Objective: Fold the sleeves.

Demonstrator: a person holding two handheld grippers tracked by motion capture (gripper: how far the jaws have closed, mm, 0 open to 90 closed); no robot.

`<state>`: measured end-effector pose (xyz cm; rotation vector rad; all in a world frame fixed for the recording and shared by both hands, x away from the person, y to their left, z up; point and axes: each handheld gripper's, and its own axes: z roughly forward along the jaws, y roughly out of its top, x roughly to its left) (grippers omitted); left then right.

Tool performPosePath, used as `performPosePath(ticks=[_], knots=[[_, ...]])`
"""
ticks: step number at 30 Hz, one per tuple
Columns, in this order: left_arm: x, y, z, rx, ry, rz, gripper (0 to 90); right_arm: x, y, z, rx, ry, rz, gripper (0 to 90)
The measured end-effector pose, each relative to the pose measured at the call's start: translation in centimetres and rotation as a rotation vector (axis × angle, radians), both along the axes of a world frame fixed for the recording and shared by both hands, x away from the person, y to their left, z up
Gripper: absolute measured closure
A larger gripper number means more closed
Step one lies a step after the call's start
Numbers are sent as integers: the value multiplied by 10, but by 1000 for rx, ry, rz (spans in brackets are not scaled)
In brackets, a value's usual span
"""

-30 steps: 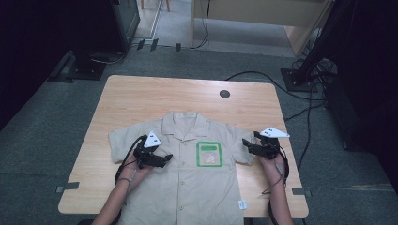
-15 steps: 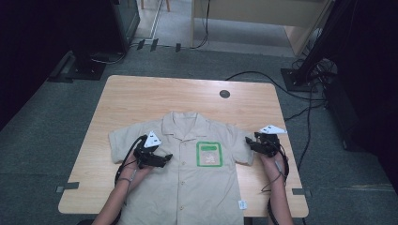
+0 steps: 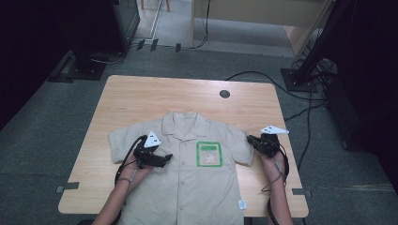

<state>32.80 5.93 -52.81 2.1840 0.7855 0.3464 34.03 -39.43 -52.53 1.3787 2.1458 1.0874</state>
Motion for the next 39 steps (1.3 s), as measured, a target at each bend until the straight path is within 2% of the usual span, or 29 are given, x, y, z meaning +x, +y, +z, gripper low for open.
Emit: performPosePath(ticks=[3, 6, 14, 20, 29, 39], knots=[[0, 0, 0, 0, 0, 0, 194, -1, -1, 0, 28, 10, 25, 854], [0, 0, 0, 0, 0, 0, 195, -2, -1, 3, 45, -8, 35, 854], [0, 0, 0, 0, 0, 0, 194, -12, 1, 15, 72, -115, 34, 854], [0, 0, 0, 0, 1, 0, 195, -16, 11, 24, 85, -162, 60, 854], [0, 0, 0, -1, 0, 0, 195, -18, 27, 28, 106, -183, 94, 854], [0, 0, 0, 0, 1, 0, 194, -20, 47, 32, 97, -191, 152, 854]])
